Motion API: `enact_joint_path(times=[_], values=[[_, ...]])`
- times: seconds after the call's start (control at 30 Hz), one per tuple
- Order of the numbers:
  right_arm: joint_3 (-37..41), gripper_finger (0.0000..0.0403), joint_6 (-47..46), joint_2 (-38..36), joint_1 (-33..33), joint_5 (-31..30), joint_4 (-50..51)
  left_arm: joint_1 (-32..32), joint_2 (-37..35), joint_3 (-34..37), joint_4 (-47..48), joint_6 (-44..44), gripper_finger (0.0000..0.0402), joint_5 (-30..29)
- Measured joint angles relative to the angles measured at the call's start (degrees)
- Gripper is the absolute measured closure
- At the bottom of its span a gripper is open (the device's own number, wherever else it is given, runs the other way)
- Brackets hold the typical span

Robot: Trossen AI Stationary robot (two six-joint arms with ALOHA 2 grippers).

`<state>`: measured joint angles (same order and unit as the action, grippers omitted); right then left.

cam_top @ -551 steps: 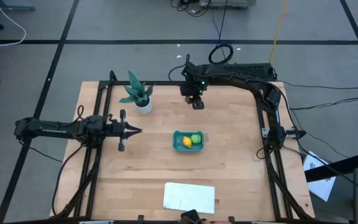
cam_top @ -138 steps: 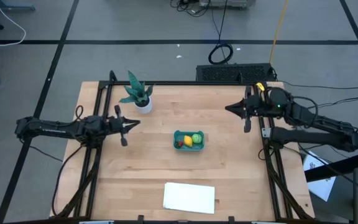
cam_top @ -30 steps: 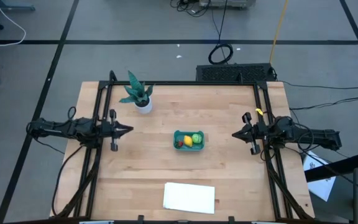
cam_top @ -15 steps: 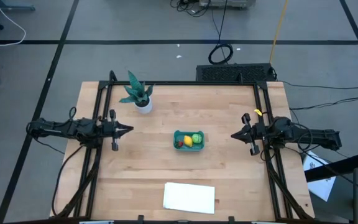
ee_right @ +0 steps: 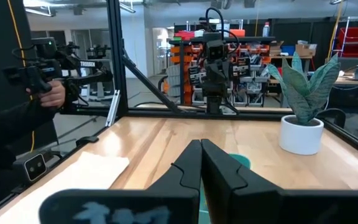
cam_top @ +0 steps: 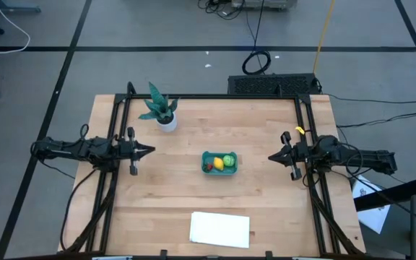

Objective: Pick and placing Produce into tupperware
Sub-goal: Return to Home Position

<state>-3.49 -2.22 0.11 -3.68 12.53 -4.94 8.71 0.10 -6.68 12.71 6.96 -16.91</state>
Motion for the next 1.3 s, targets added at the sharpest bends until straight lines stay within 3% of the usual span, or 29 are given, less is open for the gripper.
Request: enact_joint_path(times=[0.23,1.3], values=[[0.02,0.0403,-0.46,0.01,-0.02,-0.25,-0.66,0.00,0.02,0.00,-0.22,-3.21,0.0376,1.38],[0.04,0.0403,-1.60,0.06,0.04,1.11,-0.79,0.00,0.04,0.00,-0.16,-0.72,0.0376,1.38]])
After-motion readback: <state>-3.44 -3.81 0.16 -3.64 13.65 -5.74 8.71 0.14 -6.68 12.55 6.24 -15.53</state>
